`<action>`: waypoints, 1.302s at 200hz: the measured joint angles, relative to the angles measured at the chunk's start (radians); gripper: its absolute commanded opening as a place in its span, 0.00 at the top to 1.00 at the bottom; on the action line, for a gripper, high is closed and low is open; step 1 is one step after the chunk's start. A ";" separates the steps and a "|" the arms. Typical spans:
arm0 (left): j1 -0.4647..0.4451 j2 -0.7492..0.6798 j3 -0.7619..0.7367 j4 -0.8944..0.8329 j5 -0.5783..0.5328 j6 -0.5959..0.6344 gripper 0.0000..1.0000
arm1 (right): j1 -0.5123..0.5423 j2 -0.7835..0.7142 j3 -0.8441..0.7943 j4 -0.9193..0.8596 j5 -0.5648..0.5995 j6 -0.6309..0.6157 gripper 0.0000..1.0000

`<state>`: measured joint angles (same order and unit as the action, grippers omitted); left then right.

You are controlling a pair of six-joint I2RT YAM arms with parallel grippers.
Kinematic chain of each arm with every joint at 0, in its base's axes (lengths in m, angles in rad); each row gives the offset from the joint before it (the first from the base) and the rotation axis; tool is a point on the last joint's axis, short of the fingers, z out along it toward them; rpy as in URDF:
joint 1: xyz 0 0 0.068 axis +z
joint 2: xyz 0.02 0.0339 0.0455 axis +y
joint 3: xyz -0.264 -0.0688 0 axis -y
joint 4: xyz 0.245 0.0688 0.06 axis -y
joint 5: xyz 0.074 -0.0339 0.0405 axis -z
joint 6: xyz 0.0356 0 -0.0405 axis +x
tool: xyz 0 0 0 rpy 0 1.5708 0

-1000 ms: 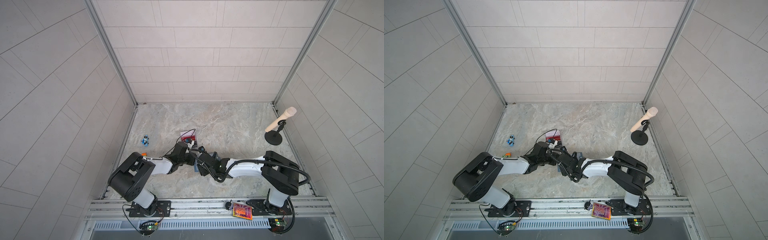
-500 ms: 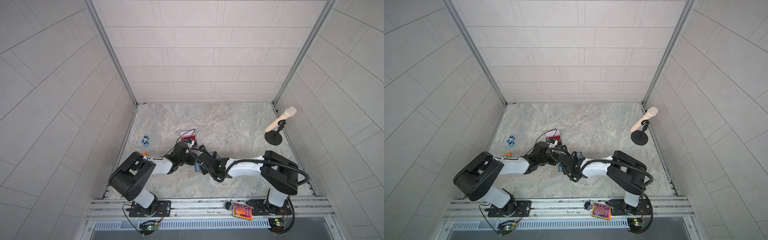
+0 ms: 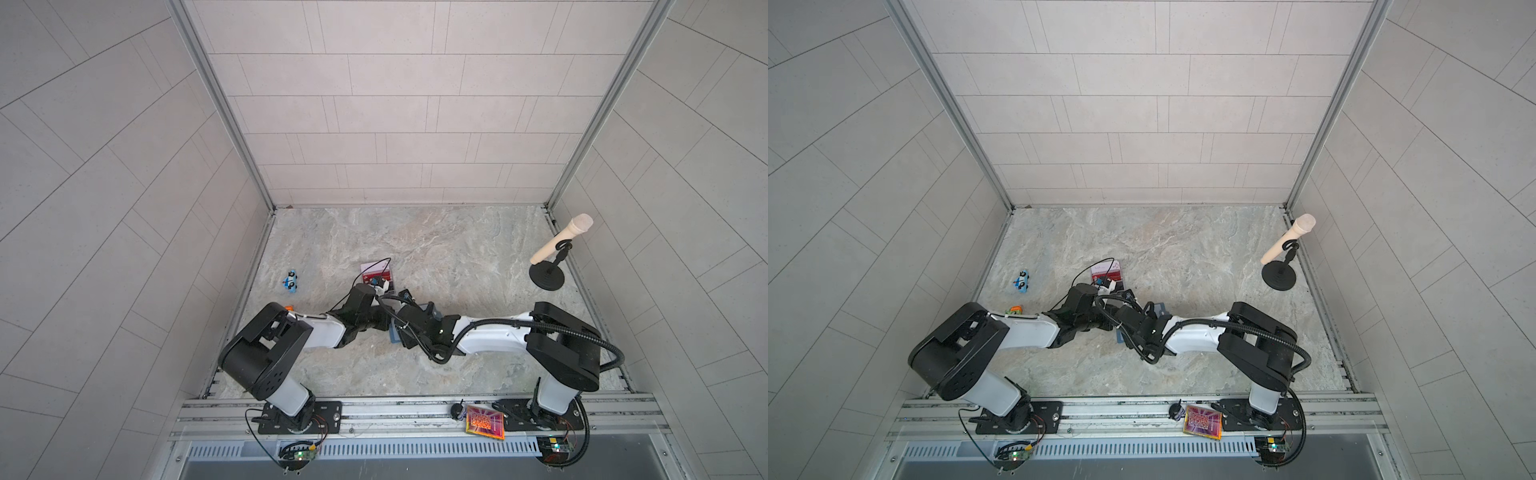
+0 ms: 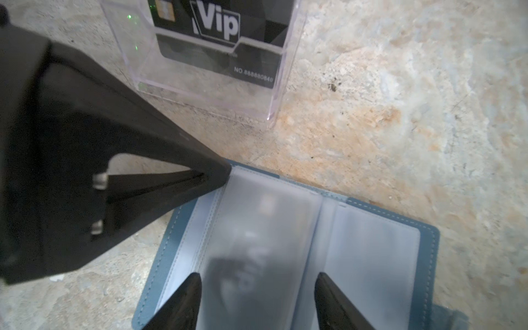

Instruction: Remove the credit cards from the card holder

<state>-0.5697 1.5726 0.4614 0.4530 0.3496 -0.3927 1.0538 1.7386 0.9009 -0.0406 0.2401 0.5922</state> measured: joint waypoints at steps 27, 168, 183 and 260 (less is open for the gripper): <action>0.000 0.002 -0.001 0.004 0.001 0.000 1.00 | 0.000 0.000 0.000 0.013 -0.018 -0.003 0.33; 0.000 0.004 -0.002 0.010 0.002 0.001 1.00 | 0.000 0.029 0.002 0.022 0.003 0.008 0.47; 0.000 0.004 -0.003 0.011 0.002 0.002 1.00 | -0.005 0.028 0.002 0.023 0.004 0.013 0.50; 0.000 0.004 -0.005 0.014 0.002 0.009 1.00 | -0.029 0.019 -0.007 0.026 0.013 0.012 0.56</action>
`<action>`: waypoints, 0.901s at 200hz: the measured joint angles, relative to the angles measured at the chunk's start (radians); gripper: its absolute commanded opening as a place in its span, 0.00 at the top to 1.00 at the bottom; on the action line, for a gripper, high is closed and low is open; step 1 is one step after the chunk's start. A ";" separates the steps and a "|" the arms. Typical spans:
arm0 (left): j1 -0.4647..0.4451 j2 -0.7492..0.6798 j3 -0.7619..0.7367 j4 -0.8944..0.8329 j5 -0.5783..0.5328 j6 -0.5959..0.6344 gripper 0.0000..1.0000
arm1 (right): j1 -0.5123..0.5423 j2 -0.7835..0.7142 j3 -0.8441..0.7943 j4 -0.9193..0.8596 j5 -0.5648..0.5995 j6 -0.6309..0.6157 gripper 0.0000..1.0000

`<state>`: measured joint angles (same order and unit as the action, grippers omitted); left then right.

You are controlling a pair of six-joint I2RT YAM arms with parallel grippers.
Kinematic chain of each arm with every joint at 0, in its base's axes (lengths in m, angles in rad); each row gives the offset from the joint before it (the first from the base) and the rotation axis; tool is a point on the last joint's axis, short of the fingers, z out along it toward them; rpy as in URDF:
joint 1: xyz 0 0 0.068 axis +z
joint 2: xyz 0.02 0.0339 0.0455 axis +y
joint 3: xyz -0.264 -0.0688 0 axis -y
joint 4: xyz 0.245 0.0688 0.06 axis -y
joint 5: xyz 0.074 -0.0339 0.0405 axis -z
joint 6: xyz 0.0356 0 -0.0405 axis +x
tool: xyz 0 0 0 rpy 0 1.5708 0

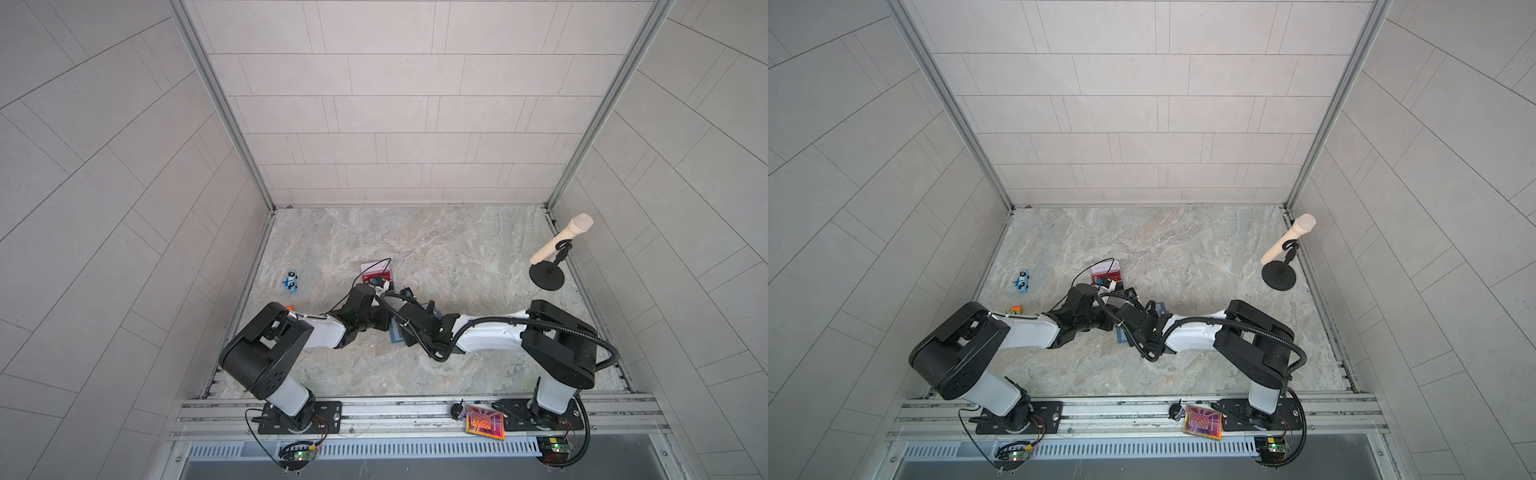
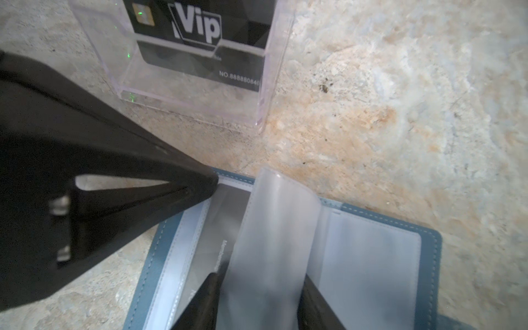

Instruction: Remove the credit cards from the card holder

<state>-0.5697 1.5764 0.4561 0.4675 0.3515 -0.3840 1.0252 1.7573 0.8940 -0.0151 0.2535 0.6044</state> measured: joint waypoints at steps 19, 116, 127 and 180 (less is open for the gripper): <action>0.000 0.000 0.000 0.000 0.000 0.001 1.00 | -0.006 -0.004 0.000 -0.019 0.017 0.000 0.57; 0.000 0.000 0.000 0.000 0.001 0.011 1.00 | -0.037 -0.054 -0.002 -0.121 0.062 0.004 0.57; 0.000 0.000 0.000 0.000 0.002 0.011 1.00 | -0.041 -0.062 -0.003 -0.128 0.064 0.005 0.57; 0.000 0.000 0.000 0.000 0.002 0.012 1.00 | -0.066 -0.107 -0.023 -0.159 0.069 0.007 0.57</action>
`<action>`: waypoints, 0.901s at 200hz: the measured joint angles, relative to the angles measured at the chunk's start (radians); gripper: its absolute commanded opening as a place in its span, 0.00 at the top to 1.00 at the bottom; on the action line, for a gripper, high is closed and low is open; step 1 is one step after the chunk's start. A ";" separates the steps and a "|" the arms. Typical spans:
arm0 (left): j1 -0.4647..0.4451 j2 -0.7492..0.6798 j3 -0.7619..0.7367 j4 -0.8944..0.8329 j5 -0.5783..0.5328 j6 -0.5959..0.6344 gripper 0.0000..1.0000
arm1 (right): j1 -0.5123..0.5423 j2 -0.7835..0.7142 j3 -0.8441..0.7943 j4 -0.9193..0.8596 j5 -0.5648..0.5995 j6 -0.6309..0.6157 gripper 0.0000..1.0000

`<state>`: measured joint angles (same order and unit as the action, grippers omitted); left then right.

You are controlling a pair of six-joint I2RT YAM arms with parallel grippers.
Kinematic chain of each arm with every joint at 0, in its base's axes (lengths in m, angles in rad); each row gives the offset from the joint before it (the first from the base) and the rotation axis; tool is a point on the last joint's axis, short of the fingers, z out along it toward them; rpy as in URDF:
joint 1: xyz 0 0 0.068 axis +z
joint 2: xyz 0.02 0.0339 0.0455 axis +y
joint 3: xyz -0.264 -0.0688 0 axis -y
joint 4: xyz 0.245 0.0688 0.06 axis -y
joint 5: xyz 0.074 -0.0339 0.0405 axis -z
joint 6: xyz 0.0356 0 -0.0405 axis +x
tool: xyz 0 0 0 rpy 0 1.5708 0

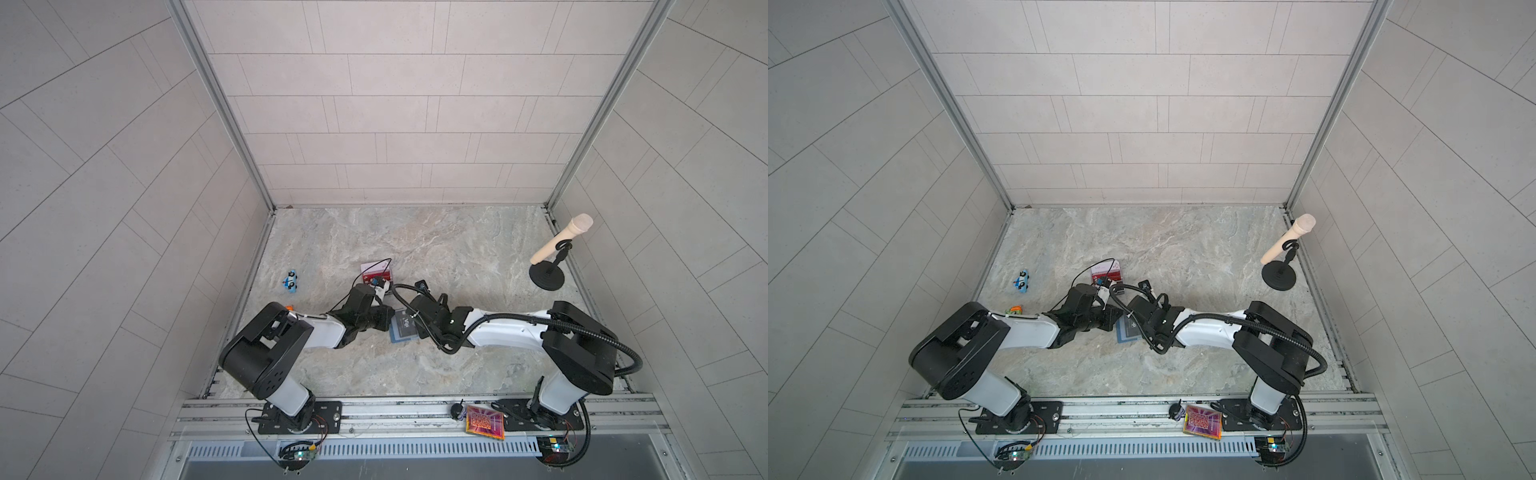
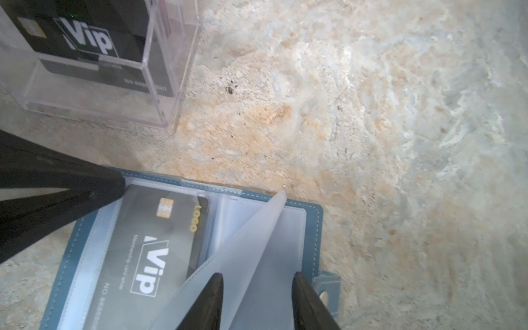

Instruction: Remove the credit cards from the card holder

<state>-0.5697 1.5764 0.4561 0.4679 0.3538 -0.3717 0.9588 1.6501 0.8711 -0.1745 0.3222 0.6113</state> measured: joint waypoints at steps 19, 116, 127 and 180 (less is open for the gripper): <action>0.000 0.000 0.000 0.000 0.000 0.003 1.00 | -0.008 -0.021 -0.014 -0.010 0.000 0.000 0.57; 0.000 0.000 0.000 -0.001 0.002 0.006 1.00 | -0.037 -0.153 -0.060 -0.085 0.031 0.002 0.57; 0.000 0.000 0.000 -0.002 0.002 0.006 1.00 | -0.046 -0.170 -0.056 -0.105 0.029 -0.001 0.56; 0.000 0.000 0.000 -0.002 0.004 0.006 1.00 | -0.119 -0.203 0.030 -0.196 -0.119 -0.051 0.55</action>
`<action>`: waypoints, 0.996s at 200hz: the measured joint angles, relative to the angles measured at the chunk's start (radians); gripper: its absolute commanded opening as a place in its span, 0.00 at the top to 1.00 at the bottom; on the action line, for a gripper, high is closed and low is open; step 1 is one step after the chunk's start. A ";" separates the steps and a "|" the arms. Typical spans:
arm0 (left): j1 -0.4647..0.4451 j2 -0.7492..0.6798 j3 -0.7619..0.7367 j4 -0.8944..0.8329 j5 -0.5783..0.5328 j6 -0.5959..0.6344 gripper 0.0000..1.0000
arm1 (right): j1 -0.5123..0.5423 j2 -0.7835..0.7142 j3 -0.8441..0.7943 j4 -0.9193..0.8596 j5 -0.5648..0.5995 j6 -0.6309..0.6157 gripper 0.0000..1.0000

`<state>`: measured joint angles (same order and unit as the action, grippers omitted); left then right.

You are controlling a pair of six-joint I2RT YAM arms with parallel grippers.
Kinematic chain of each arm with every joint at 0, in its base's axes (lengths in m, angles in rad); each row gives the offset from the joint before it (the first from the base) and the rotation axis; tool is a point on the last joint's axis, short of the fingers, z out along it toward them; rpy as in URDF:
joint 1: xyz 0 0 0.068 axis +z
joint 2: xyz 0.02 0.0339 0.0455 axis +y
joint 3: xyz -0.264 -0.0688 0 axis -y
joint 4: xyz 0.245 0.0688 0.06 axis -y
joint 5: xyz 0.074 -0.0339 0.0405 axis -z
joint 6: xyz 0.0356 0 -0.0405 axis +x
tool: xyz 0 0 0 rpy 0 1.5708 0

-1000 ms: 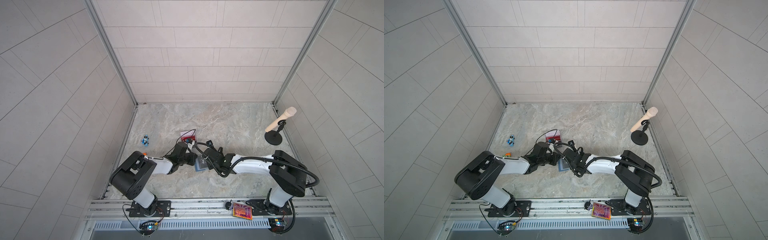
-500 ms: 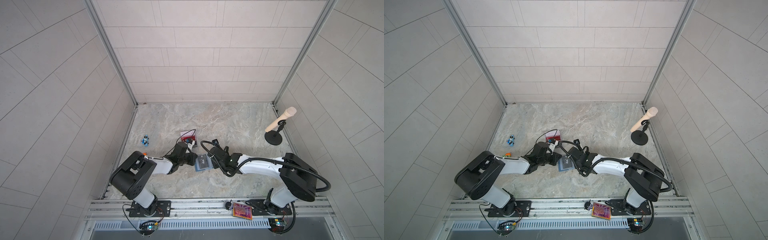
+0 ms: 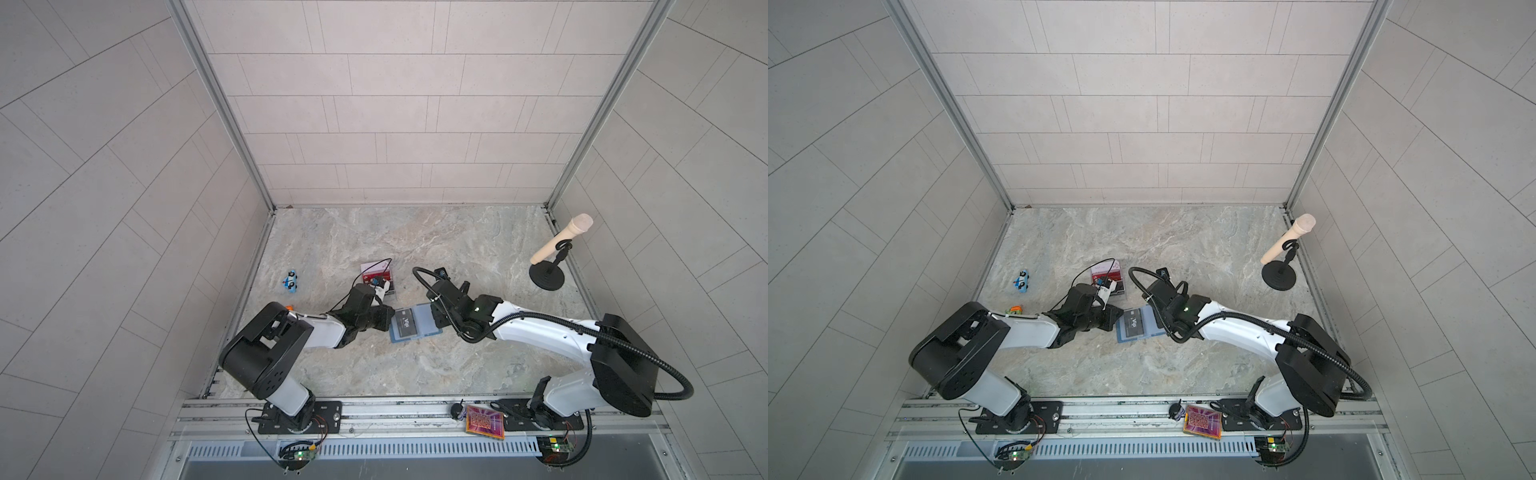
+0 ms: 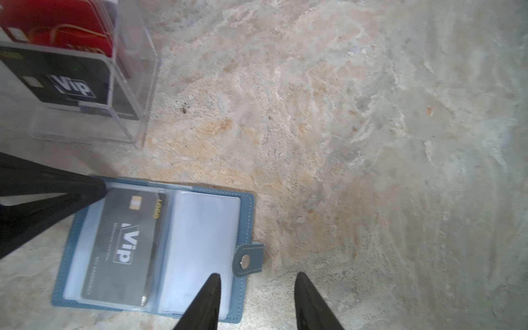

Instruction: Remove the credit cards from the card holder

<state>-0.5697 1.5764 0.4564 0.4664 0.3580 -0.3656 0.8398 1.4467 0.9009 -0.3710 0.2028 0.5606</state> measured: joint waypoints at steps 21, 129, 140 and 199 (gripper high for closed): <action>0.000 -0.008 0.002 -0.016 0.008 -0.001 1.00 | -0.021 0.000 0.029 -0.002 -0.111 -0.015 0.56; 0.000 -0.148 0.030 -0.288 0.028 0.031 1.00 | -0.056 0.208 0.084 0.066 -0.498 0.023 0.64; 0.000 -0.149 0.030 -0.303 0.034 0.034 1.00 | -0.060 0.215 0.086 0.069 -0.511 0.028 0.63; 0.000 -0.109 0.030 -0.311 0.078 0.046 1.00 | -0.080 0.266 0.090 0.078 -0.558 0.054 0.66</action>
<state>-0.5701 1.4673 0.4866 0.1558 0.4358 -0.3199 0.7601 1.7130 0.9905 -0.2932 -0.3557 0.6147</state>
